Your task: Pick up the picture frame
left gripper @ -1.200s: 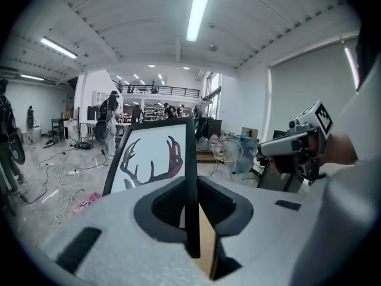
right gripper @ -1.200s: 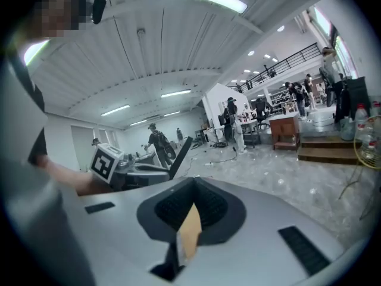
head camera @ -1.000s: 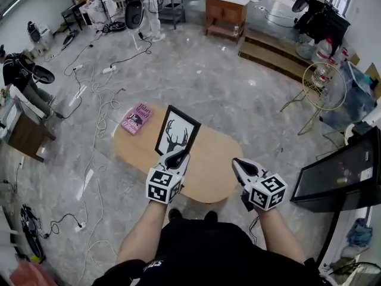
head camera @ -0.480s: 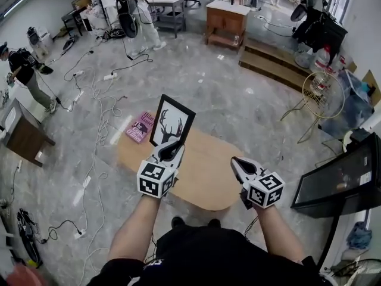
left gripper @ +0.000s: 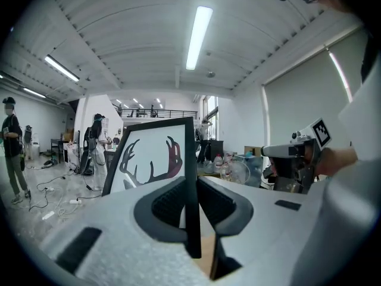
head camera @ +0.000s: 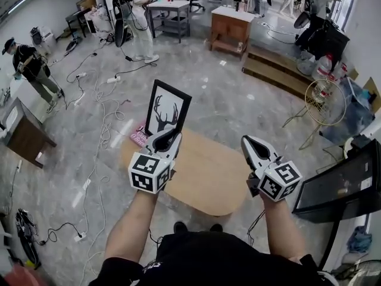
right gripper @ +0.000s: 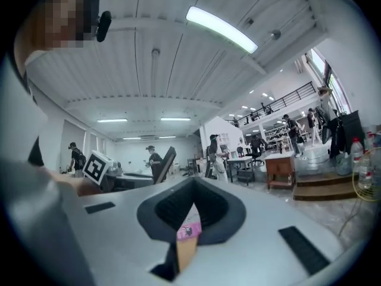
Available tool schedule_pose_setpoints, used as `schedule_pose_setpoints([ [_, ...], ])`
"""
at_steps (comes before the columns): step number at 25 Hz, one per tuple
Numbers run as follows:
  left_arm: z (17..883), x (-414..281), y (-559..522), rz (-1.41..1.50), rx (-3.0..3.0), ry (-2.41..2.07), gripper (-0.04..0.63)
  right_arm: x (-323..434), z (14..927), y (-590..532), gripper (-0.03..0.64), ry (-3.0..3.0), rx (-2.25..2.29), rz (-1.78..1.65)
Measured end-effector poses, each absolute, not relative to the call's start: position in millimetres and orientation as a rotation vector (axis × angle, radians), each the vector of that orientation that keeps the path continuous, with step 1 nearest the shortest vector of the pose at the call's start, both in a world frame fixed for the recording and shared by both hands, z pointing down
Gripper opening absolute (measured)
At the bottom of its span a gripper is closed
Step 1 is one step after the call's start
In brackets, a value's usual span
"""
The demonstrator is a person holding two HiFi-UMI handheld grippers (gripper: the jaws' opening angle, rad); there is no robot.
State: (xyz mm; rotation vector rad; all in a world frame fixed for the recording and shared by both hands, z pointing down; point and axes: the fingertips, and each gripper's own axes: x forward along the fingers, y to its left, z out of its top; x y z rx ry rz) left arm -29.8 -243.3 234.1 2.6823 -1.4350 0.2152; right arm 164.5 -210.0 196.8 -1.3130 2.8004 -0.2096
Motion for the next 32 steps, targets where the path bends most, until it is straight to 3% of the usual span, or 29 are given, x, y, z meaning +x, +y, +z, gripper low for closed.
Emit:
schedule_pose_setpoints([
  [13, 227, -42, -213, 0.034, 2.622, -1.565, 0.074, 185, 167, -199, 0.005, 2.747, -1.359, 0.037],
  [21, 236, -61, -221, 0.034, 2.59, -1.604, 0.074, 182, 201, -201, 0.005, 2.751, -1.417, -0.044],
  [32, 235, -33, -229, 0.076, 2.639, -1.561, 0.074, 191, 197, -214, 0.003, 2.756, -1.45, -0.058],
])
